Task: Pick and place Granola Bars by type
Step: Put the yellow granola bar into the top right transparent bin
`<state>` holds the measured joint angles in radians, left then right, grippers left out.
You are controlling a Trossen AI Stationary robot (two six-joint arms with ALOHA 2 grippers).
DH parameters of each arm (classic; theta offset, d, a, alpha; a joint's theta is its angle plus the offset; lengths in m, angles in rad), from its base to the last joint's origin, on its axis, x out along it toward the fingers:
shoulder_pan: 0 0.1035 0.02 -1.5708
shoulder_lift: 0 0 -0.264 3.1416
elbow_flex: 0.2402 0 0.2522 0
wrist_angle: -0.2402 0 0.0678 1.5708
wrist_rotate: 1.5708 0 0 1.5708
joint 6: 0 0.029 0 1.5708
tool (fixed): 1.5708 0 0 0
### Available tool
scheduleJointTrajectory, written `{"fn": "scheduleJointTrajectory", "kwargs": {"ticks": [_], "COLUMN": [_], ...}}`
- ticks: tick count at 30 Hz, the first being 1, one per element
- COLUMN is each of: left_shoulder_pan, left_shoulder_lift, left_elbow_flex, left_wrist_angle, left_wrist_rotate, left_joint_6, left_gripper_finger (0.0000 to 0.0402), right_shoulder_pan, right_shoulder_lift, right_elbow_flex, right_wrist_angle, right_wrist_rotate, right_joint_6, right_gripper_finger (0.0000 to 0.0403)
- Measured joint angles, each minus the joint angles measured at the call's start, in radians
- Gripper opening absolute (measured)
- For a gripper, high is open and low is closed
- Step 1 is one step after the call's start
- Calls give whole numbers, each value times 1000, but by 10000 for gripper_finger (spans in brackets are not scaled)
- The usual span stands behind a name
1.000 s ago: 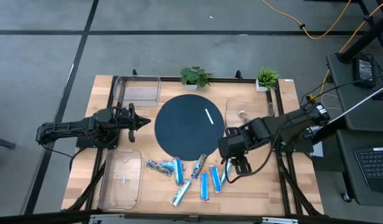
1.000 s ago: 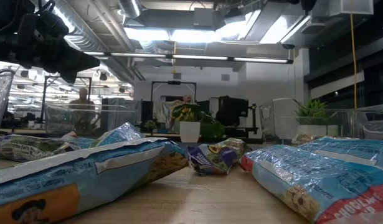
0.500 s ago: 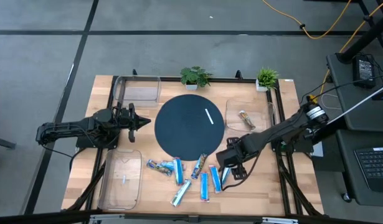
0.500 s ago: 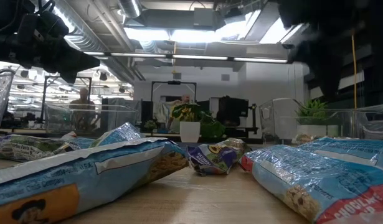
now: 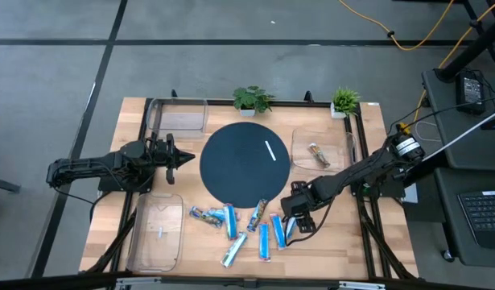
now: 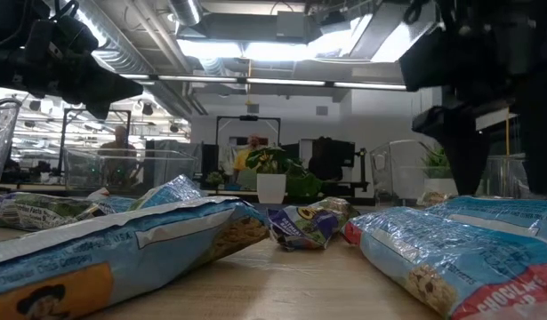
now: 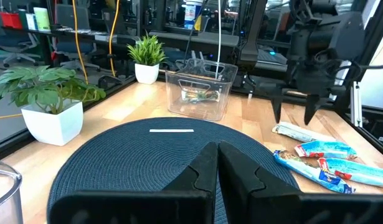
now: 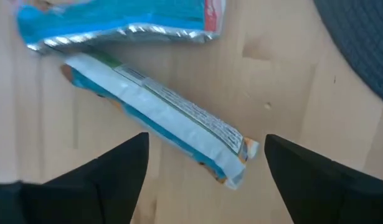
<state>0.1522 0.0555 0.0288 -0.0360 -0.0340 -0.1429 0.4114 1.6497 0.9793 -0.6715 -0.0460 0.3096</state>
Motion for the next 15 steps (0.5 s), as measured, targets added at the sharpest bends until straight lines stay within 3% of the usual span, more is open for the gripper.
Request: {"fn": "scheduleJointTrajectory", "kwargs": {"ticks": [15], "left_shoulder_pan": [0], "left_shoulder_lift": [0], "left_elbow_flex": [0], "left_wrist_angle": [0], "left_wrist_rotate": [0], "left_joint_6": [0], "left_gripper_finger": [6], "right_shoulder_pan": [0], "right_shoulder_lift": [0], "right_elbow_flex": [-77], "right_wrist_angle": [89], "right_wrist_rotate": [11], "right_joint_6": [-24], "right_gripper_finger": [310]}}
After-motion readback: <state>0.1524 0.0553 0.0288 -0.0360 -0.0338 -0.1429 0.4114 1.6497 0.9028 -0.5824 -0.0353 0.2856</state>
